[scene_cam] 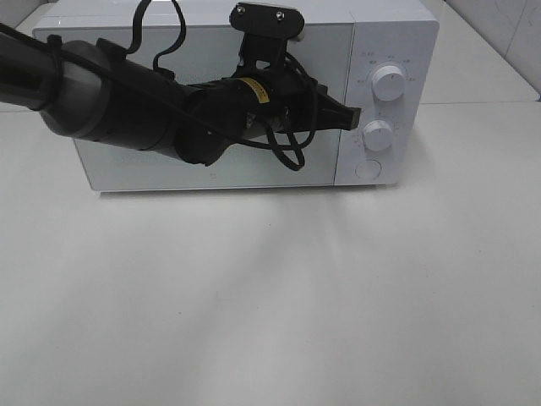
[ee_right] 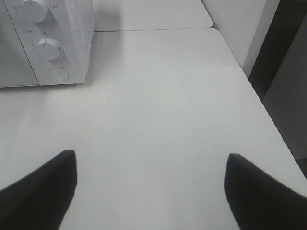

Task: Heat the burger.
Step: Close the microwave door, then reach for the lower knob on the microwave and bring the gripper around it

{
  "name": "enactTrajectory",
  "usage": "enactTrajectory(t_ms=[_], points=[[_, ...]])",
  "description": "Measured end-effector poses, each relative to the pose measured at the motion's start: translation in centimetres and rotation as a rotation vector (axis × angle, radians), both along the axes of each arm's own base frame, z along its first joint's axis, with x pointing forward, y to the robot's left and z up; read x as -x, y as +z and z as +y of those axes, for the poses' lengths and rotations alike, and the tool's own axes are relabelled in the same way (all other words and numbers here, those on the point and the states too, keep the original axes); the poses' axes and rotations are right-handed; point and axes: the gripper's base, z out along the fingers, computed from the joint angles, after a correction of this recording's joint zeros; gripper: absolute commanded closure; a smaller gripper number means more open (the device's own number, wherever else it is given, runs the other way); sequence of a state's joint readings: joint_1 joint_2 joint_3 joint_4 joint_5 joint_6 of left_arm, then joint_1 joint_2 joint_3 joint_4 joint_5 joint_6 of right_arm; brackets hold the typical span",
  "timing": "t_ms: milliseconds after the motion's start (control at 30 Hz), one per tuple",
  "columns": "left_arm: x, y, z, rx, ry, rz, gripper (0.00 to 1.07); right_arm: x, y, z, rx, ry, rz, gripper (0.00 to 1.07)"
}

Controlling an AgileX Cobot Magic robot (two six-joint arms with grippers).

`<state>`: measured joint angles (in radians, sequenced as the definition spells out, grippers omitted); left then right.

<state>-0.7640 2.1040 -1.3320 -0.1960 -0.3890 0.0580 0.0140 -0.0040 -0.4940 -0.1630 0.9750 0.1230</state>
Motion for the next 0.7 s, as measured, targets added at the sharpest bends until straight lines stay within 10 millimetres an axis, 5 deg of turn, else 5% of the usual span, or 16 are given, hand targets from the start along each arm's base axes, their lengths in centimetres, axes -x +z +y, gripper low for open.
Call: enactTrajectory(t_ms=[200, 267, 367, 400, 467, 533, 700], points=[[1.1, 1.4, -0.8, 0.006, -0.022, 0.039, 1.06, 0.0, 0.0, 0.0, 0.0, 0.0, 0.0, 0.31], [2.3, 2.4, -1.3, -0.014, -0.057, 0.074, 0.9, 0.0, 0.0, 0.0, 0.0, 0.0, 0.0, 0.31], [2.5, 2.6, -1.3, -0.023, -0.064, 0.086, 0.83, 0.0, 0.0, 0.0, 0.0, 0.0, 0.0, 0.31], [3.1, 2.8, -1.5, -0.041, -0.08, 0.111, 0.67, 0.0, 0.0, 0.0, 0.0, 0.0, 0.0, 0.31], [3.6, 2.9, -1.5, -0.067, -0.098, 0.147, 0.58, 0.0, 0.0, 0.0, 0.0, 0.0, 0.0, 0.31], [4.4, 3.5, -1.5, -0.101, -0.122, 0.193, 0.34, 0.0, 0.0, 0.0, 0.0, 0.0, 0.0, 0.31], [5.7, 4.6, -1.3, -0.146, -0.157, 0.252, 0.21, 0.0, 0.0, 0.0, 0.0, 0.0, 0.0, 0.31]])
